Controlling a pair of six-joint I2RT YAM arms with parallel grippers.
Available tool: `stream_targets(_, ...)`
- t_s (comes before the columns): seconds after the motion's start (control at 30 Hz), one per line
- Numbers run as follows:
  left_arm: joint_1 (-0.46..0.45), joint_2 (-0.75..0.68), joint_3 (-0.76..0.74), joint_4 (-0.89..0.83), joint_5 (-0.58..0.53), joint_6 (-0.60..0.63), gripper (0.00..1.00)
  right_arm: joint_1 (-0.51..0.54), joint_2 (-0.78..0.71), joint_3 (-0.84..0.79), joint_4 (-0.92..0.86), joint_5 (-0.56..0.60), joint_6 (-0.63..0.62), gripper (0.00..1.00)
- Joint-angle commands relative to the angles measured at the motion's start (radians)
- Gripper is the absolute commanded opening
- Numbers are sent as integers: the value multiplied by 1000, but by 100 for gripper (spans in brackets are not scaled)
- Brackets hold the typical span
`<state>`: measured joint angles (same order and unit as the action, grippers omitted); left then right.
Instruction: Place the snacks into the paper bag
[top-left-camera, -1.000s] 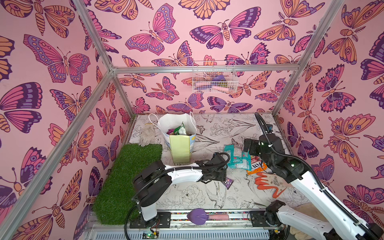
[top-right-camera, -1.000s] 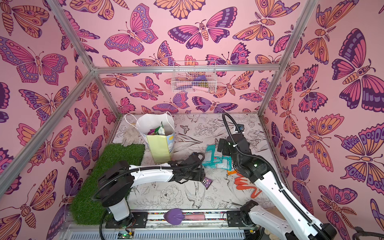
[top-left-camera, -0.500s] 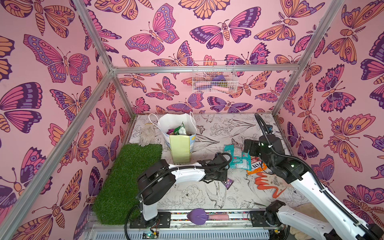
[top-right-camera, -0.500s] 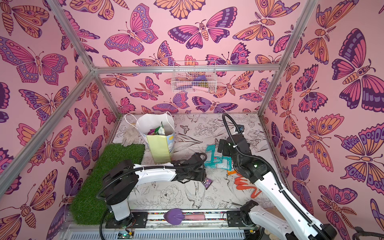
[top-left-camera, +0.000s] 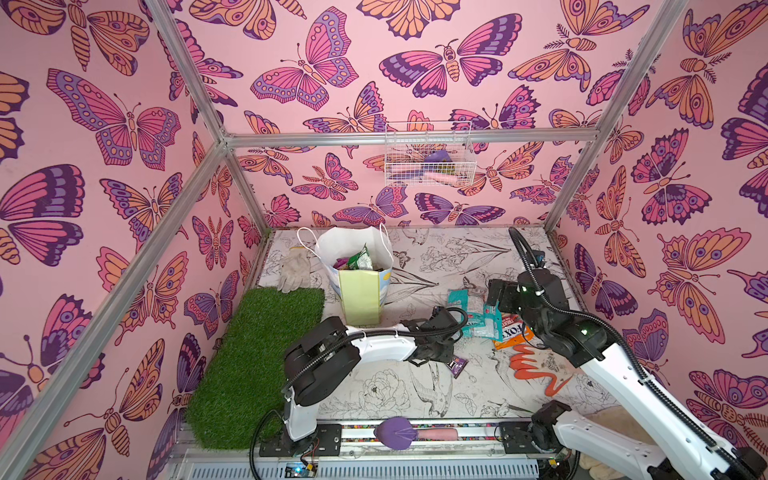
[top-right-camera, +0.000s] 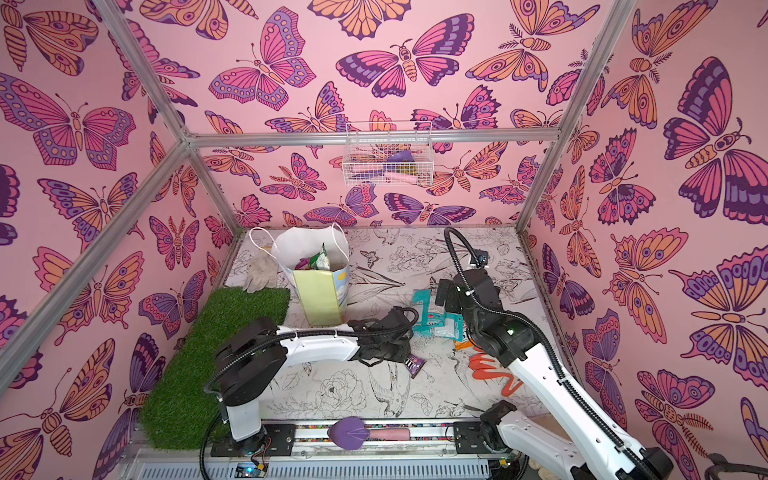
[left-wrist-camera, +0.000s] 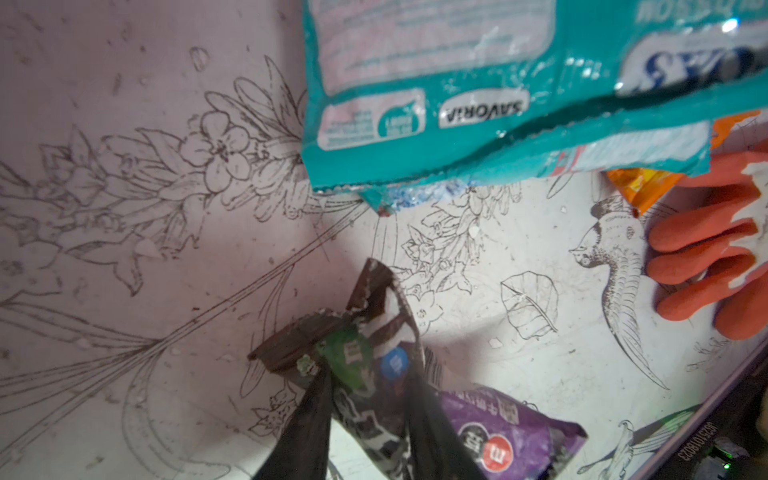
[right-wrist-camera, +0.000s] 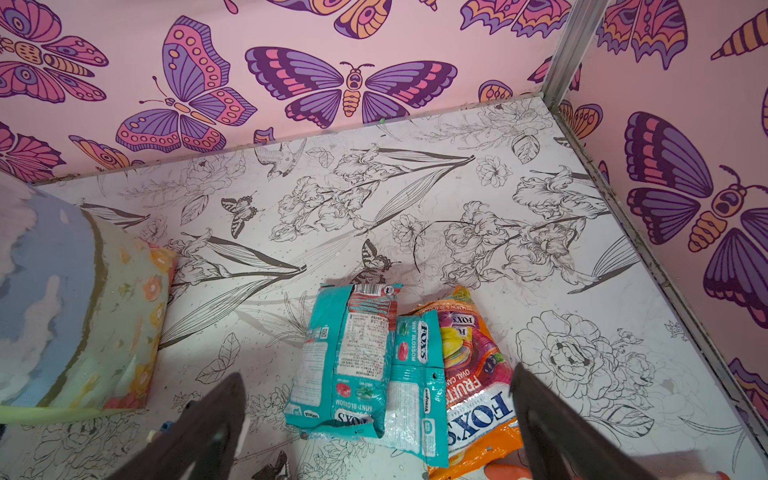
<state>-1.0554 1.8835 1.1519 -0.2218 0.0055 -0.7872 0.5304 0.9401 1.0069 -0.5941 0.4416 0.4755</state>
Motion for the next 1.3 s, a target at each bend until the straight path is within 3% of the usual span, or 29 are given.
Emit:
stream_targets(0.0, -11, 18, 11, -52, -24, 14, 27, -7, -14, -8, 2, 9, 16, 99)
stream_targets(0.2, -14, -3, 12, -52, -30, 38, 20, -8, -17, -19, 5, 3, 21, 99)
stream_targets(1.27, -38, -281, -104, 97, -105, 154, 12, -12, -77, -53, 5, 20, 28, 99)
